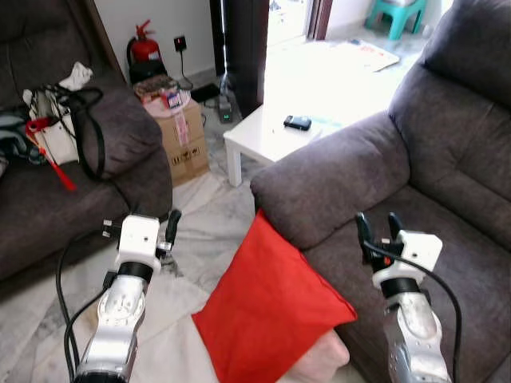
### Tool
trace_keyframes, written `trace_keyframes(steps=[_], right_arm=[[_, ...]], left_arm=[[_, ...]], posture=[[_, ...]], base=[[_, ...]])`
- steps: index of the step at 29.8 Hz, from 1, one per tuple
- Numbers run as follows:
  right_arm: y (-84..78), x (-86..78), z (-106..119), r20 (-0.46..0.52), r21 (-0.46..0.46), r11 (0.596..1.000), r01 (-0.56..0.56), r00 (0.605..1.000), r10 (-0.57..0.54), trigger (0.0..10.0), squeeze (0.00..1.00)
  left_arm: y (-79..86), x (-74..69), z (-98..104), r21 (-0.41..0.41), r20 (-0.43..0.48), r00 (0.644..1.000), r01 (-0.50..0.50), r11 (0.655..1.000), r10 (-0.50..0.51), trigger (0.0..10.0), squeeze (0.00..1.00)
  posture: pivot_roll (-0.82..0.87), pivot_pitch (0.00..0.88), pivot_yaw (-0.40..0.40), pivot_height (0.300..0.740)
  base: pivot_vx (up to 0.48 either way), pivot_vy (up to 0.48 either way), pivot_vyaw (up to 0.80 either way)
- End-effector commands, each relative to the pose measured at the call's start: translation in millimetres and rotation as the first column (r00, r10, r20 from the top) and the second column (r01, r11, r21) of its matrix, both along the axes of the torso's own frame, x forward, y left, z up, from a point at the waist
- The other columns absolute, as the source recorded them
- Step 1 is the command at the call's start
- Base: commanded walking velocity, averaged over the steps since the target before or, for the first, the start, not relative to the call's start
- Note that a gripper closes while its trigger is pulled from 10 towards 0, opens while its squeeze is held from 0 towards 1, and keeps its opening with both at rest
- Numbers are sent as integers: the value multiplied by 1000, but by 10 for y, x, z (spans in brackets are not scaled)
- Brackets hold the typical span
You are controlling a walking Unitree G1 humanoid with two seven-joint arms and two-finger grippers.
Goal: Move the pillow to the sofa from floor
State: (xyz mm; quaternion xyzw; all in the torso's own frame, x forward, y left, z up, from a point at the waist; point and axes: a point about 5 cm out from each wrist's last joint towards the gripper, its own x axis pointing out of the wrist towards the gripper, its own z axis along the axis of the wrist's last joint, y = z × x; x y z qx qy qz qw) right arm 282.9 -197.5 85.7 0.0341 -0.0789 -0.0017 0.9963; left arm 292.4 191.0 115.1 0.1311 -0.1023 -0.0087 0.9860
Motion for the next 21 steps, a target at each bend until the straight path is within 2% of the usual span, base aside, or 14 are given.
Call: trace_keyframes(steps=[1, 8, 15, 21], right_arm=[[-4, 24, 7, 3, 5, 1000, 3, 1000, -3, 10000, 0], [-5, 132, 104, 36, 5, 1000, 1, 999, -1, 10000, 0], [-8, 194, 133, 43, 7, 1000, 8, 999, -8, 10000, 0], [37, 156, 95, 39, 17, 1000, 2, 999, -3, 10000, 0]], left_arm=[[9, 13, -32, -8, -16, 1000, -3, 1000, 3, 10000, 0], [-46, 122, 20, -20, 4, 1000, 6, 1000, -6, 10000, 0], [-44, 167, 47, -22, 15, 1000, 0, 1000, 0, 10000, 0], [-16, 150, 50, -20, 24, 1000, -11, 1000, 11, 10000, 0]], posture=[[-61, 25, 20, 740], [-72, 0, 21, 740], [-64, 0, 23, 740], [-63, 28, 20, 740]], base=[[0, 0, 0], [0, 0, 0], [0, 0, 0], [0, 0, 0]])
